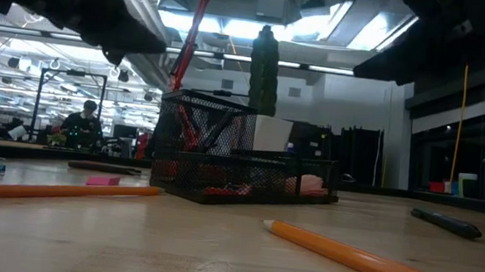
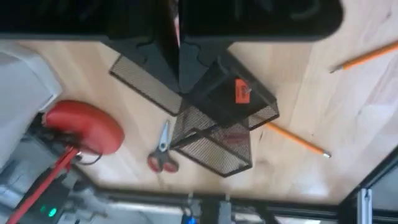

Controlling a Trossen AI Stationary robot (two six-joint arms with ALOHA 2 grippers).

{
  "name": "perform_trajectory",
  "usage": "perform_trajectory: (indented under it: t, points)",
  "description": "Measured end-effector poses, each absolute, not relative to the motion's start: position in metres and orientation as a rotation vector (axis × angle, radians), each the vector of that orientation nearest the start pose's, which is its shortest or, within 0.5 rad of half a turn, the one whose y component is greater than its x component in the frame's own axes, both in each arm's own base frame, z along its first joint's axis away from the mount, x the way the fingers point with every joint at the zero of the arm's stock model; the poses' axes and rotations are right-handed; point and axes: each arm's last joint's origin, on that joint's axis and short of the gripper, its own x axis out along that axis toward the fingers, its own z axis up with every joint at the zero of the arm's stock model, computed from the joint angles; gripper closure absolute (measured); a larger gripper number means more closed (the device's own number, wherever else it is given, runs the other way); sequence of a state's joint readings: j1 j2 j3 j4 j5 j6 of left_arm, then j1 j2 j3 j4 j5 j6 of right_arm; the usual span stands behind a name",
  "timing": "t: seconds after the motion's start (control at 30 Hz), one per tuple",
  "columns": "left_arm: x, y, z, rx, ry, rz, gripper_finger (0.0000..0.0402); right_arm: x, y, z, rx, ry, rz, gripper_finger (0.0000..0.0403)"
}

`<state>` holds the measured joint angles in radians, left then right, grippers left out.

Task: Pick and place office supplies into organizer
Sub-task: Put the scissors into the black desk organizer

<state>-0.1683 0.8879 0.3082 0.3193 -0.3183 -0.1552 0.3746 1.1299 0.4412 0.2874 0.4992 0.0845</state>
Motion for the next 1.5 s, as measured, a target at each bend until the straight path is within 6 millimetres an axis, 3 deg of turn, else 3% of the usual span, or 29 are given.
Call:
perform_trajectory:
  t: [0.23, 0.5, 0.83, 1.13, 1.33, 1.5]
  points:
    - [0.187, -0.008, 0.222, -0.162, 0.409, 0.458, 0.0396, 0.197, 0.053, 0.188, -0.073, 0.311, -0.179, 0.0378]
    - [0.193, -0.001, 0.242, -0.119, 0.406, 0.498, 0.0363, 0.186, 0.035, 0.171, -0.057, 0.240, -0.197, 0.0388]
    - [0.182, 0.022, 0.227, -0.303, 0.524, 0.682, 0.0295, 0.174, 0.028, 0.160, -0.050, 0.141, -0.164, 0.0388]
    - [0.181, 0.045, 0.222, -0.370, 0.565, 0.743, 0.0286, 0.176, 0.028, 0.162, -0.050, 0.131, -0.170, 0.0385]
    - [0.199, 0.059, 0.227, -0.383, 0.683, 0.680, 0.0286, 0.177, 0.021, 0.163, -0.047, 0.129, -0.209, 0.0393]
    - [0.213, 0.065, 0.239, -0.321, 0.920, 0.710, 0.0286, 0.178, 0.016, 0.163, -0.043, 0.126, -0.236, 0.0389]
